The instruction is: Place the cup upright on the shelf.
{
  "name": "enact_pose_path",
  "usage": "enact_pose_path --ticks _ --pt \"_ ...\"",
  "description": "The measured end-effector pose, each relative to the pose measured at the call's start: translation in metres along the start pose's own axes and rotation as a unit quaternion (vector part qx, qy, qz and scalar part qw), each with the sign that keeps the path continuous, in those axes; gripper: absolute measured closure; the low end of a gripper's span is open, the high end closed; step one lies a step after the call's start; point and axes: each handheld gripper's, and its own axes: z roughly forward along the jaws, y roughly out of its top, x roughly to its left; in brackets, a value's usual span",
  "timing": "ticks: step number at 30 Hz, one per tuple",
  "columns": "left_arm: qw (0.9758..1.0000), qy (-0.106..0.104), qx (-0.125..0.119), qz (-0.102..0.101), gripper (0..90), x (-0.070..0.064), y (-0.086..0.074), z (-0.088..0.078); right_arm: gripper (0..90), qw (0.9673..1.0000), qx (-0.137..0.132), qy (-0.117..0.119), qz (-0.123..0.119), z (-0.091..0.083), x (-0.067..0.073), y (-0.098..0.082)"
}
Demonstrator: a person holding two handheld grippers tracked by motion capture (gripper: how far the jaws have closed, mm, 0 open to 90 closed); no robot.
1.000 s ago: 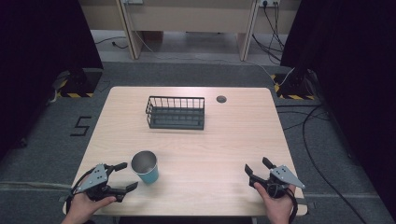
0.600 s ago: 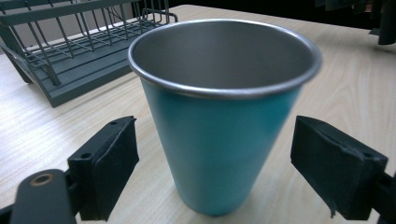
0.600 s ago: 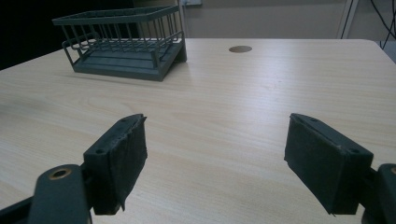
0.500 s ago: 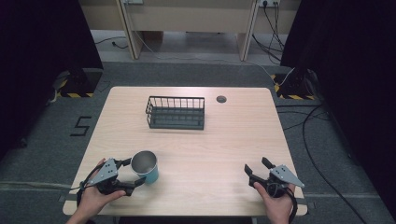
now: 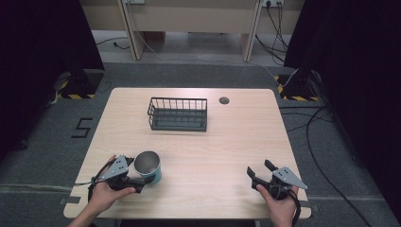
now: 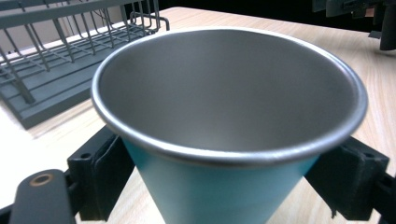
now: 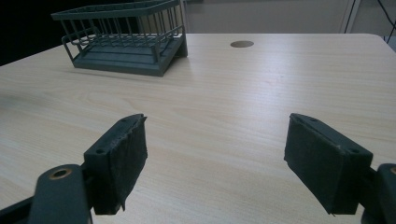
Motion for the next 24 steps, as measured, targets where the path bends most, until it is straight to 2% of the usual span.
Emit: enact_pose_path --ticks 6,11,24 --pt "1.0000 -0.002 -0.007 -0.002 15.0 0.000 -0.001 0.001 21.9 1.0000 0.001 -0.001 0.000 0.000 0.000 0.000" --pt "0.9997 0.000 -0.023 -0.007 15.1 0.001 0.002 -0.001 22.1 1.0000 0.004 -0.001 0.000 0.001 0.000 -0.001" --pt "0.9985 0.005 -0.054 -0.009 15.2 0.008 0.021 0.001 22.3 1.0000 0.003 -0.002 0.002 0.001 -0.001 -0.001"
